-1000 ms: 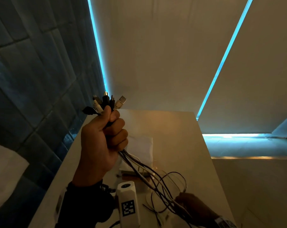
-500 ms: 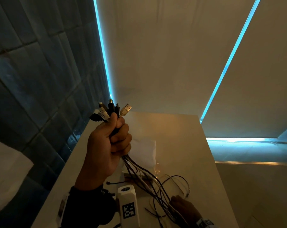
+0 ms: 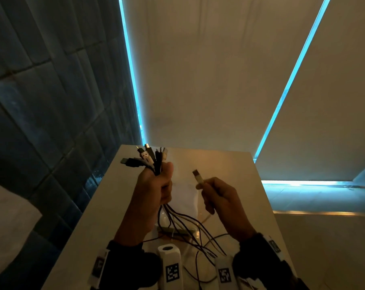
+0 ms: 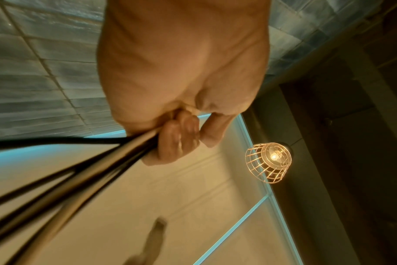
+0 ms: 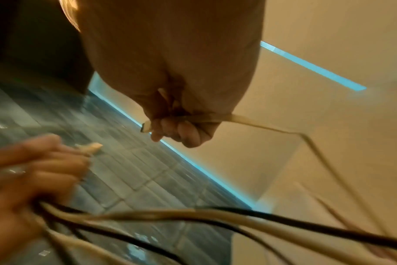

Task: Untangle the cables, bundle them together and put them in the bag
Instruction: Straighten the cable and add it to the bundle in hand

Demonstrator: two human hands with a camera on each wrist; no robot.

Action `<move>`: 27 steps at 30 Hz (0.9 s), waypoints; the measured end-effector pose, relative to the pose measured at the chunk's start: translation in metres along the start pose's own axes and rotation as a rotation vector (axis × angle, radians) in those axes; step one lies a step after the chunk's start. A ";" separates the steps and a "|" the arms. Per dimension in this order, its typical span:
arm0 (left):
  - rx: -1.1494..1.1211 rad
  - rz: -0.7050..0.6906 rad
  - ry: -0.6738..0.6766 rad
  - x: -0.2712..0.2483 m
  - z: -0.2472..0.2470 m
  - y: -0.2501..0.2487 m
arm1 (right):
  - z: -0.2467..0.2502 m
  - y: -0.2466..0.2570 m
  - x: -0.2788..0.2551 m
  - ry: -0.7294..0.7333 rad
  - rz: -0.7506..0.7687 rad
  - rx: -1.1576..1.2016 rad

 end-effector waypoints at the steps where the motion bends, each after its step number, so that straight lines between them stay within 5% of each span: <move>1: 0.030 0.015 0.000 0.000 -0.003 0.002 | -0.005 0.014 0.001 0.013 0.033 0.046; 8: 0.234 -0.034 -0.012 -0.002 -0.017 0.000 | -0.034 0.054 0.007 0.105 0.104 0.124; 13: 0.086 -0.118 -0.045 -0.004 -0.007 -0.011 | -0.036 0.049 0.000 0.149 0.116 0.029; 27: 0.189 -0.132 -0.051 0.006 -0.011 -0.003 | -0.040 0.044 0.011 0.192 0.125 -0.092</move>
Point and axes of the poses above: each hand's wrist, its own x-axis towards the middle knuckle, its own z-axis out of the back of the hand, y = z × x, the point moved 8 cm from there along x, towards the middle knuckle, and after that the axes turned 14 degrees about y, right-handed, at the moved point
